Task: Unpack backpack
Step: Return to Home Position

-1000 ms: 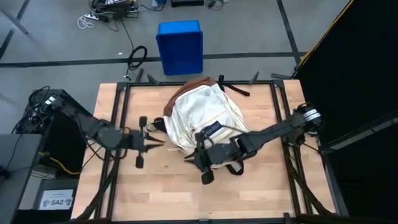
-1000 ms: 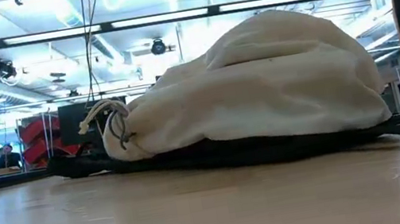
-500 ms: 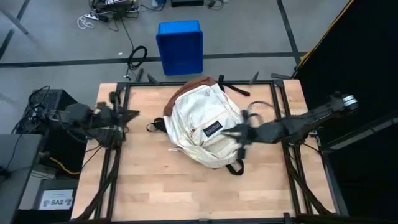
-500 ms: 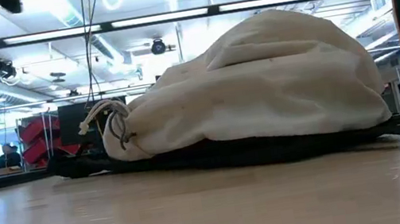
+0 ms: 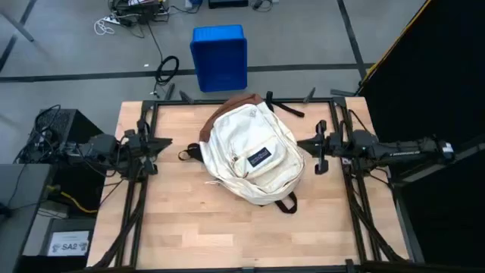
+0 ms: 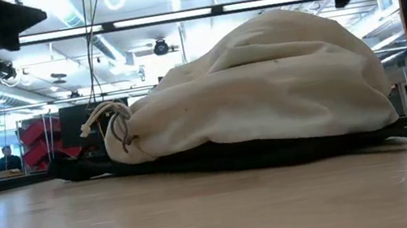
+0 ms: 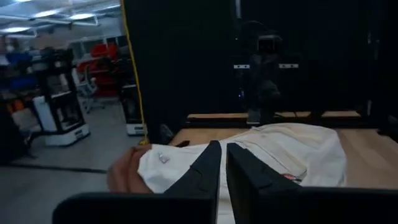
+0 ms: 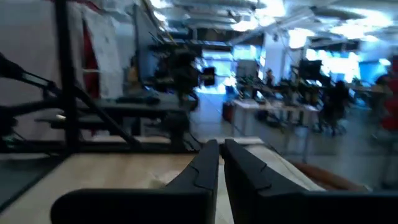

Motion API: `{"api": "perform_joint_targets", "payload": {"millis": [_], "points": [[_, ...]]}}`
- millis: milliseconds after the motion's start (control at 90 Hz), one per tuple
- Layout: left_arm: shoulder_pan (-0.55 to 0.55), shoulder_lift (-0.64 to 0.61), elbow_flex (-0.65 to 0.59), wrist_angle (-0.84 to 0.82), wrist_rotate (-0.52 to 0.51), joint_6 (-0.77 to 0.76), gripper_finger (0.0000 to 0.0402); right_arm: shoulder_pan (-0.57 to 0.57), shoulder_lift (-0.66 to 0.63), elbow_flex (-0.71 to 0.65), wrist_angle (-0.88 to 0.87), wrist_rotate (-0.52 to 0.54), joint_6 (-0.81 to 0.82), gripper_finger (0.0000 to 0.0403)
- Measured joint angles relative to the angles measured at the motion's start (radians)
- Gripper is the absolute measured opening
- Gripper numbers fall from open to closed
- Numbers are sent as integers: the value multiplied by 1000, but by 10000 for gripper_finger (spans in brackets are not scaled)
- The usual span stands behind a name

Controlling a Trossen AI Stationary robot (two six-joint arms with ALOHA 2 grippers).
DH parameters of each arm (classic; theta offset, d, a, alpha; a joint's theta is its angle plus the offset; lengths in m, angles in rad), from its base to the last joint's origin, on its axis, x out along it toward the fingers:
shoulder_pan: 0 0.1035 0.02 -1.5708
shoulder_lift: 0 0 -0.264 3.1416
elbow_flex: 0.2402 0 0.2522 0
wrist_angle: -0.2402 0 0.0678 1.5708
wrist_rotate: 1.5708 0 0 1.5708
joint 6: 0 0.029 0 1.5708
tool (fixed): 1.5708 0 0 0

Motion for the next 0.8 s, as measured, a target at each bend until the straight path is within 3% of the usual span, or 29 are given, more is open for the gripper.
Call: {"api": "perform_joint_targets", "payload": {"millis": [211, 378, 456, 611, 800], "points": [[21, -11, 187, -100, -22, -8, 0, -98, -41, 64, -147, -1, 2, 0], [21, -4, 281, -158, -154, -1, 0, -76, -110, 152, -324, 19, -9, 0], [21, -4, 231, -78, -143, 39, 0, -53, -149, 150, -348, 28, -25, 0], [21, -1, -5, 195, -42, 150, 0, -33, -223, 109, -384, 26, -56, 0], [22, -4, -104, 243, -19, 79, 0, -42, -346, 45, -405, 28, -78, 0]]}}
